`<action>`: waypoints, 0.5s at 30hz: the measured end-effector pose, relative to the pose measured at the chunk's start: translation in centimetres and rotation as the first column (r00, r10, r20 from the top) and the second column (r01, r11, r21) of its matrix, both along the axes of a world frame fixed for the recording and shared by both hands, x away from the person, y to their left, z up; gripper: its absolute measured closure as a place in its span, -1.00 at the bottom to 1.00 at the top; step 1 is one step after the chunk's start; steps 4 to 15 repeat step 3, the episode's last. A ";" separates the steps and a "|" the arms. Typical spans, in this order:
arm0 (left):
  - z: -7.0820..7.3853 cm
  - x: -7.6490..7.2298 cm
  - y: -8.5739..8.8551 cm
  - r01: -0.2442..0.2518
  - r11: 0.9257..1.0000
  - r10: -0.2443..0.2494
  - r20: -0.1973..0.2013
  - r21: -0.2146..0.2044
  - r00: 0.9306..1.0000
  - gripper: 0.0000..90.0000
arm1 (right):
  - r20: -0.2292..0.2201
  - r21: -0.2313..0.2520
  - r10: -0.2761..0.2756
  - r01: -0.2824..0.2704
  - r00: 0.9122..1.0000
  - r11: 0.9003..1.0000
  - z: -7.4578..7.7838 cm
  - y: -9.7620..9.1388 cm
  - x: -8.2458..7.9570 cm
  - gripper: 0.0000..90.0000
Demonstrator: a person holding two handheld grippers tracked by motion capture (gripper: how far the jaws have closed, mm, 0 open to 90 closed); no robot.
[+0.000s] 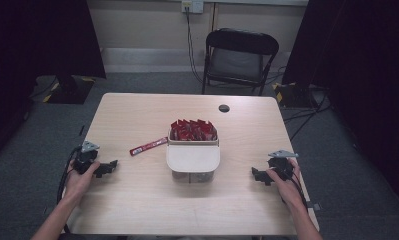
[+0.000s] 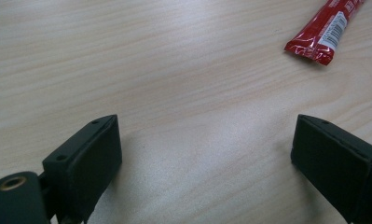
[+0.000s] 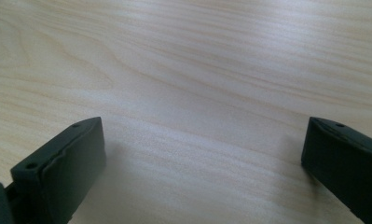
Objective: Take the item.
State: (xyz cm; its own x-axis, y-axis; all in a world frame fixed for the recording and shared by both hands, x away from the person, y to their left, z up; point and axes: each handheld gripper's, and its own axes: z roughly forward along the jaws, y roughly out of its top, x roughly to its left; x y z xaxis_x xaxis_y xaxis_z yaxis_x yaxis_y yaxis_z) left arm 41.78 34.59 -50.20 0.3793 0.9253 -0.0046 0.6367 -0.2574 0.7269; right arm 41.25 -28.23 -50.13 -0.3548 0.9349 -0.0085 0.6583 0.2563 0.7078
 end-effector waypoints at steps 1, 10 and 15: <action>0.0 0.0 0.0 0.000 1.000 0.000 0.000 0.000 1.000 -0.82 | 0.000 0.000 0.000 0.000 1.000 1.000 0.0 0.0 0.0 -1.00; 0.0 0.0 0.0 -0.001 1.000 0.001 0.000 -0.001 1.000 -0.84 | 0.000 0.000 0.000 0.000 1.000 1.000 0.0 0.0 0.0 -1.00; 0.0 0.0 0.0 -0.001 1.000 0.001 0.000 -0.001 1.000 -0.84 | 0.000 0.000 0.000 0.000 1.000 1.000 0.0 0.0 0.0 -1.00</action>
